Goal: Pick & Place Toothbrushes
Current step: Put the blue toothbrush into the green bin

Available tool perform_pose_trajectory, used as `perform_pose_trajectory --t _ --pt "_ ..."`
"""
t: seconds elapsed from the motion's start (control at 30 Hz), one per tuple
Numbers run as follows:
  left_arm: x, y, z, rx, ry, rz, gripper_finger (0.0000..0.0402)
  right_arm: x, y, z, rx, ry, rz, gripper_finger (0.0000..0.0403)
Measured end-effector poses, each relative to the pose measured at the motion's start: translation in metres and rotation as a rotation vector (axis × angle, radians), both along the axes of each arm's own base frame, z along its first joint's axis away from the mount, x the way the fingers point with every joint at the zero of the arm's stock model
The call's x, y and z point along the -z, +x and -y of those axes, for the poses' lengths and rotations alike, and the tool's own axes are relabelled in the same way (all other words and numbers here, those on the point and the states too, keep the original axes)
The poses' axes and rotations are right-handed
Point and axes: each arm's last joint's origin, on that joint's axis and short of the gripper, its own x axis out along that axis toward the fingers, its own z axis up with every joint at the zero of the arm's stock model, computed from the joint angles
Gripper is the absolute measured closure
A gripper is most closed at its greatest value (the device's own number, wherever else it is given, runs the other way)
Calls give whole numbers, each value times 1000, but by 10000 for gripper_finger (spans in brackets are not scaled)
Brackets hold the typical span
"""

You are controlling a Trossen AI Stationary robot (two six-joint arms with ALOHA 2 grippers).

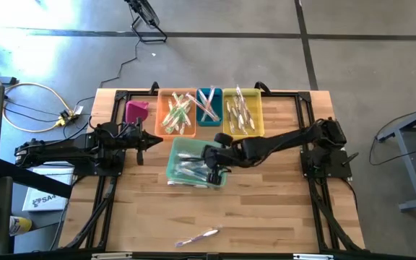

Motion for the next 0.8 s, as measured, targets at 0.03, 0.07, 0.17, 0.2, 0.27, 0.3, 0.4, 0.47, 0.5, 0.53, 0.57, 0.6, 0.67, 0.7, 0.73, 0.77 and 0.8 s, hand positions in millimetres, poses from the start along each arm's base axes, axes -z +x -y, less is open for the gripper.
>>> perform_pose_trajectory --t 0.03,0.07,0.17,0.2,0.27,0.3,0.4,0.47,0.5,0.53,0.57,0.6,0.67,0.7,0.73,0.77,0.8 --pt "0 0 0 0 0 0 402 3 0 3 8 0 -2 400" --pt "0 0 0 0 0 0 402 7 0 6 15 -1 -9 400" --pt "0 0 0 0 0 0 402 20 -3 13 32 -2 -49 400" --pt "0 0 0 0 0 0 402 25 -4 13 34 -3 -53 400" --pt "0 0 0 0 0 0 402 36 -5 13 35 -4 -46 400" --pt "0 0 0 0 0 0 402 41 -6 13 34 -4 -42 400" --pt "0 0 0 0 0 0 402 50 -5 12 24 15 -5 400" --pt "0 0 0 0 0 0 402 55 -4 13 10 43 32 400" --pt "0 0 0 0 0 0 402 59 -5 14 5 55 42 400" --pt "0 0 0 0 0 0 402 64 -6 14 2 63 49 400" --pt "0 0 0 0 0 0 402 67 -6 15 3 66 50 400" --pt "0 0 0 0 0 0 402 70 -7 16 4 68 54 400" --pt "0 0 0 0 0 0 402 73 -7 16 10 75 66 400" --pt "0 0 0 0 0 0 402 75 -8 17 13 76 65 400" --pt "0 0 0 0 0 0 402 77 -9 17 17 79 61 400" --pt "0 0 0 0 0 0 402 78 -10 17 17 78 55 400" --pt "0 0 0 0 0 0 402 79 -10 17 17 78 54 400"
